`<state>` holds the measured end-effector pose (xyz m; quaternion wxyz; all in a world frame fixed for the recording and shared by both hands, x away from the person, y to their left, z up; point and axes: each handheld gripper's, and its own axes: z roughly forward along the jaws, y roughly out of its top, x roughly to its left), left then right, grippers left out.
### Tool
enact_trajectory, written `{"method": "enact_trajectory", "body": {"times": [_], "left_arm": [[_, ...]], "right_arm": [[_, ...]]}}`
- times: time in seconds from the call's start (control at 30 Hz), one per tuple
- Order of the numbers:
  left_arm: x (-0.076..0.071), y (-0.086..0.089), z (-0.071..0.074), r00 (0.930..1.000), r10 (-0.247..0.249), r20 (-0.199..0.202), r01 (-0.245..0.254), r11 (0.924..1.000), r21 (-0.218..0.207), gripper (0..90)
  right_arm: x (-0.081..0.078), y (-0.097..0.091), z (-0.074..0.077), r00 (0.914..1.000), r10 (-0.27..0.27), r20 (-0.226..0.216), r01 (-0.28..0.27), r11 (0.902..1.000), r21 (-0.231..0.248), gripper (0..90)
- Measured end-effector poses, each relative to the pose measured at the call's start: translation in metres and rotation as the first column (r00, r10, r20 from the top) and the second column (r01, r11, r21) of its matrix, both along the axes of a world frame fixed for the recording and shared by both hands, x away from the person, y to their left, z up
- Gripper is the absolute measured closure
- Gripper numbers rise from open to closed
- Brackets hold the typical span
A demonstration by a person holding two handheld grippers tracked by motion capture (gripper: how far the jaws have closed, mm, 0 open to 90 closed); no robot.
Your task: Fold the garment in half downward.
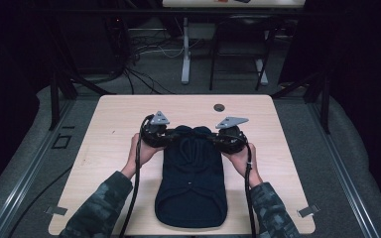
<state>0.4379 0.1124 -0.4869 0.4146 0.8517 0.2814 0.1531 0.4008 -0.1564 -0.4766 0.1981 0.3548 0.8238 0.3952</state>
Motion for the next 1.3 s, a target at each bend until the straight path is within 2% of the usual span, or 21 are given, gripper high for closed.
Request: {"method": "enact_trajectory", "body": {"times": [0.03, 0.13, 0.2, 0.3, 0.43, 0.53, 0.63, 0.73, 0.77, 0.9, 1.07, 1.13, 1.3], "left_arm": [[-0.002, 0.0, 0.002, 1.0, -0.003, 0.003, 0.003, 1.0, -0.003, 71.0], [-0.003, 0.001, 0.005, 0.9999, -0.004, 0.011, 0.004, 0.9999, -0.012, 71.0], [-0.005, 0.003, 0.009, 0.9996, -0.017, 0.022, 0.017, 0.9998, -0.014, 71.1], [-0.007, 0.002, 0.011, 0.9992, -0.022, 0.032, 0.023, 0.9996, -0.014, 71.3], [-0.01, -0.002, 0.015, 0.9973, -0.039, 0.063, 0.038, 0.9991, 0.019, 71.4], [-0.012, -0.003, 0.018, 0.9961, -0.047, 0.075, 0.045, 0.9984, 0.033, 71.4], [-0.01, -0.005, 0.022, 0.9964, -0.076, 0.038, 0.074, 0.9964, 0.042, 70.6], [-0.008, -0.006, 0.024, 0.9958, -0.09, 0.02, 0.088, 0.9948, 0.051, 69.2], [-0.007, -0.007, 0.024, 0.9939, -0.109, -0.018, 0.11, 0.9921, 0.06, 68.3], [-0.007, -0.008, 0.023, 0.9931, -0.113, -0.032, 0.115, 0.9915, 0.062, 68.4], [-0.012, -0.005, 0.025, 0.9924, -0.123, 0.002, 0.123, 0.9912, 0.048, 72.9], [-0.017, -0.006, 0.027, 0.9906, -0.133, 0.031, 0.131, 0.9898, 0.055, 73.6], [-0.021, -0.008, 0.029, 0.9866, -0.155, 0.053, 0.151, 0.9861, 0.069, 73.6]], "right_arm": [[-0.001, 0.001, 0.001, 1.0, -0.002, 0.006, 0.001, 0.9999, 0.011, 76.8], [-0.002, 0.0, 0.003, 0.9999, 0.006, 0.014, -0.006, 1.0, 0.002, 76.9], [-0.005, -0.001, 0.006, 0.9993, 0.013, 0.034, -0.014, 0.9997, 0.018, 76.9], [-0.005, -0.005, 0.006, 0.9992, 0.026, 0.031, -0.027, 0.999, 0.035, 76.8], [-0.005, -0.009, 0.006, 0.9995, 0.028, 0.018, -0.029, 0.998, 0.057, 76.5], [-0.007, -0.01, 0.008, 0.9988, 0.039, 0.031, -0.04, 0.9977, 0.054, 76.5], [-0.008, -0.013, 0.009, 0.9976, 0.049, 0.05, -0.052, 0.9967, 0.062, 76.9], [-0.011, -0.013, 0.009, 0.9953, 0.044, 0.087, -0.048, 0.9974, 0.054, 77.8], [-0.013, -0.013, 0.009, 0.9942, 0.045, 0.098, -0.05, 0.9974, 0.051, 78.0], [-0.017, -0.012, 0.009, 0.9899, 0.046, 0.134, -0.054, 0.9971, 0.054, 78.4], [-0.018, -0.015, 0.009, 0.9914, 0.055, 0.119, -0.063, 0.9959, 0.065, 77.3], [-0.018, -0.016, 0.009, 0.9938, 0.071, 0.086, -0.077, 0.9947, 0.069, 75.9], [-0.018, -0.021, 0.007, 0.9952, 0.091, 0.036, -0.094, 0.9924, 0.079, 73.2]]}}
